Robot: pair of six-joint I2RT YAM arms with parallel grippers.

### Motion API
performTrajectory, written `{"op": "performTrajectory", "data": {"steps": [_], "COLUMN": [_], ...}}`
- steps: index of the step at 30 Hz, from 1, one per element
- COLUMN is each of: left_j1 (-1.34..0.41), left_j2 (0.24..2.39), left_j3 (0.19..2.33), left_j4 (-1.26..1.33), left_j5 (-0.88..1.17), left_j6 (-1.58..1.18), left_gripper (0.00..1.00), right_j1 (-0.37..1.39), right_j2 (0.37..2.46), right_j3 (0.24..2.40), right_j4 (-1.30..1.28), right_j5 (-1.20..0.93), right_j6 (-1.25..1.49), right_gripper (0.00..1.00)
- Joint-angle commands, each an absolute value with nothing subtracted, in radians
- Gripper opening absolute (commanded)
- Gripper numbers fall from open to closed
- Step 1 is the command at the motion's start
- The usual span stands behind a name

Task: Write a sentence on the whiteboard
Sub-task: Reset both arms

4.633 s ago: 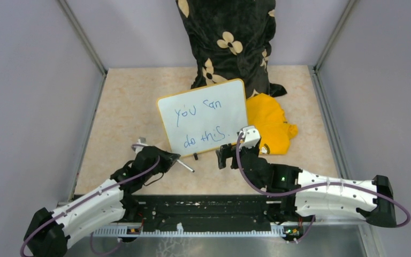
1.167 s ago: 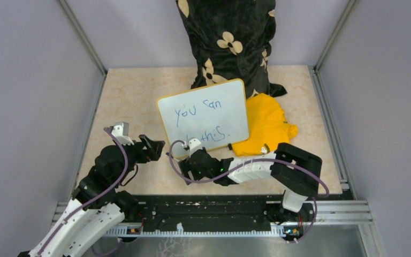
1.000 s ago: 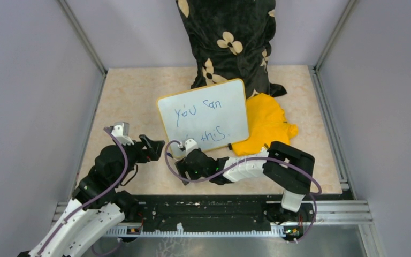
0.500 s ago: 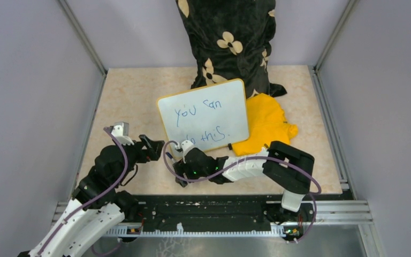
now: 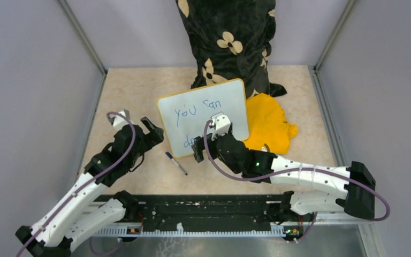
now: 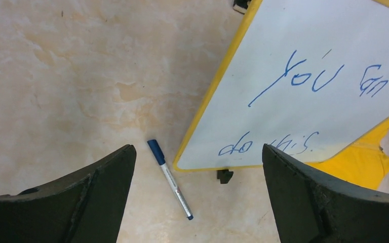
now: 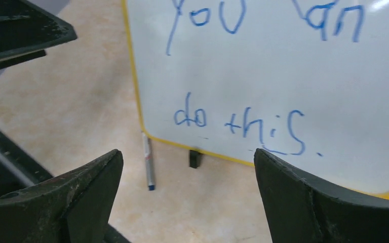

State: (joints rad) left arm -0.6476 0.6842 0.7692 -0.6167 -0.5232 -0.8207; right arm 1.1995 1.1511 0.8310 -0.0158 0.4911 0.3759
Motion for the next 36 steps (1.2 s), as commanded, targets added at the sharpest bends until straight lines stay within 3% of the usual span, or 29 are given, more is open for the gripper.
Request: {"op": "performTrajectory", "data": {"steps": [1,6,13,22,30,36], "left_j1": [-0.643,-0.644,-0.644,-0.644,-0.644,-0.645], "left_j2": [0.807,0.988,1.170,1.032,1.060,1.087], "left_j3": [0.881,1.089,1.362,1.286,1.289,1.194], "left_j4": [-0.672,-0.716,-0.715,-0.228,-0.078,-0.008], "left_j5": [-0.482,-0.426,-0.372,-0.151,-0.329,-0.353], "left_j6": [-0.908,-0.765,-0.479,-0.186,-0.133,-0.076], "left_gripper": [0.99,0.99,0.99,0.99,0.99,0.99], "right_j1": [1.184,1.157,0.898,0.885,0.885,0.884], "right_j2": [1.125,1.115,0.985,0.806,0.692,0.640], "right_j3": [0.919,1.026,1.138,1.130,0.993,0.905], "right_j4": [-0.127,-0.199,-0.347,-0.108,0.212,0.193], "right_j5": [0.705,0.926,0.846,1.022,1.070,1.010], "right_j6": [0.304,0.319,0.346,-0.068,-0.295,-0.302], "right_gripper": [0.99,0.99,0.99,0.99,0.99,0.99]}}
